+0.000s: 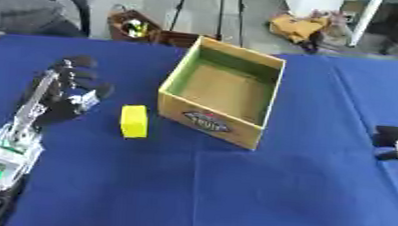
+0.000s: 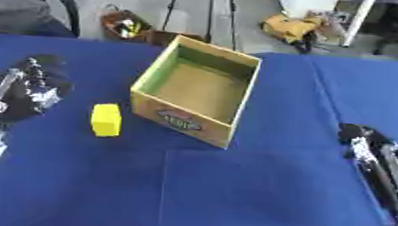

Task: Pick up objects on the table and place them in the box.

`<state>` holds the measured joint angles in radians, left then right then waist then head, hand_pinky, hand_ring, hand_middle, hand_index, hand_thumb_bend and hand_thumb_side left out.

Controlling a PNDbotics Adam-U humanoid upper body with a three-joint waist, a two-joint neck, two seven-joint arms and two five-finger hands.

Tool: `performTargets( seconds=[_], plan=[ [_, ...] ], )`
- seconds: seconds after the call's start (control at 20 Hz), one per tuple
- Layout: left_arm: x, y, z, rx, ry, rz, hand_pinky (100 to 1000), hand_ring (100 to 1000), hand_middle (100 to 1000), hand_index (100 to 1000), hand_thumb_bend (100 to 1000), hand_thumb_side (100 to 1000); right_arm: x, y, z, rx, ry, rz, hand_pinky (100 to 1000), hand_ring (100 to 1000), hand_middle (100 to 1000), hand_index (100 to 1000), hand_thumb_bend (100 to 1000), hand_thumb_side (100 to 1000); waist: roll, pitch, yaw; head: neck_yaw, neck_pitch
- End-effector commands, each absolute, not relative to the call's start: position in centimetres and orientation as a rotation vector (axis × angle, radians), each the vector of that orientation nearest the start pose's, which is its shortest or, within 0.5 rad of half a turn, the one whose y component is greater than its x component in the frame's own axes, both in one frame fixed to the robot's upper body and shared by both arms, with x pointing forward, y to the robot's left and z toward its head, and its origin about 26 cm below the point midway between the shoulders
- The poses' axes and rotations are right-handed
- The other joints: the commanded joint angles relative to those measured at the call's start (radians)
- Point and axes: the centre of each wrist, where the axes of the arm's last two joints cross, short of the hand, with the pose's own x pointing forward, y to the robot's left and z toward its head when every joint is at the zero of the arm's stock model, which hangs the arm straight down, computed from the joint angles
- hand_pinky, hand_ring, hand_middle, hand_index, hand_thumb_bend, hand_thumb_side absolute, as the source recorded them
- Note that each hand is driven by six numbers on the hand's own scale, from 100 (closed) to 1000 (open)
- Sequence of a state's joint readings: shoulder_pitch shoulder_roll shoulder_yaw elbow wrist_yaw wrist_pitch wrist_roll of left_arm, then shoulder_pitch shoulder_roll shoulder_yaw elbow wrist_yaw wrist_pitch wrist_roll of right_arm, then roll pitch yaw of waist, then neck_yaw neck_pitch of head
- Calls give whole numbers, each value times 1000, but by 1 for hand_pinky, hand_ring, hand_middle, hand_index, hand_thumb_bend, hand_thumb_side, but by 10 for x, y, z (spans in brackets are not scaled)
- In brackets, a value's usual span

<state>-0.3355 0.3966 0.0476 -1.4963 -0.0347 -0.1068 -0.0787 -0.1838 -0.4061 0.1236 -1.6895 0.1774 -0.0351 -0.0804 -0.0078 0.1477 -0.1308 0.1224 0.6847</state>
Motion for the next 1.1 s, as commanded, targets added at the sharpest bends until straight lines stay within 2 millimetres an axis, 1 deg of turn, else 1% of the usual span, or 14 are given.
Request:
performTargets(
  seconds=[0.05, 0.35, 0.75, 1.1],
  plan=[
    [358, 333, 123, 322, -1935, -467, 692, 727, 742, 837, 644, 424, 316, -287, 95, -408, -1884, 533, 615, 723, 664, 786, 100, 979, 1, -15, 0, 3, -2],
    [358, 334, 124, 325, -1935, -484, 695, 736, 746, 842, 653, 417, 316, -287, 95, -409, -1883, 533, 615, 723, 663, 786, 100, 978, 1, -15, -1, 4, -2],
    [359, 336, 133, 377, -1925, -607, 709, 749, 760, 856, 663, 410, 316, -287, 95, -408, -1882, 534, 615, 723, 664, 786, 100, 979, 1, -16, -2, 6, -1],
    [360, 336, 133, 385, -1924, -617, 709, 749, 760, 856, 663, 410, 316, -287, 95, -408, -1882, 534, 615, 723, 664, 786, 100, 979, 1, -16, -2, 6, -1]
  ],
)
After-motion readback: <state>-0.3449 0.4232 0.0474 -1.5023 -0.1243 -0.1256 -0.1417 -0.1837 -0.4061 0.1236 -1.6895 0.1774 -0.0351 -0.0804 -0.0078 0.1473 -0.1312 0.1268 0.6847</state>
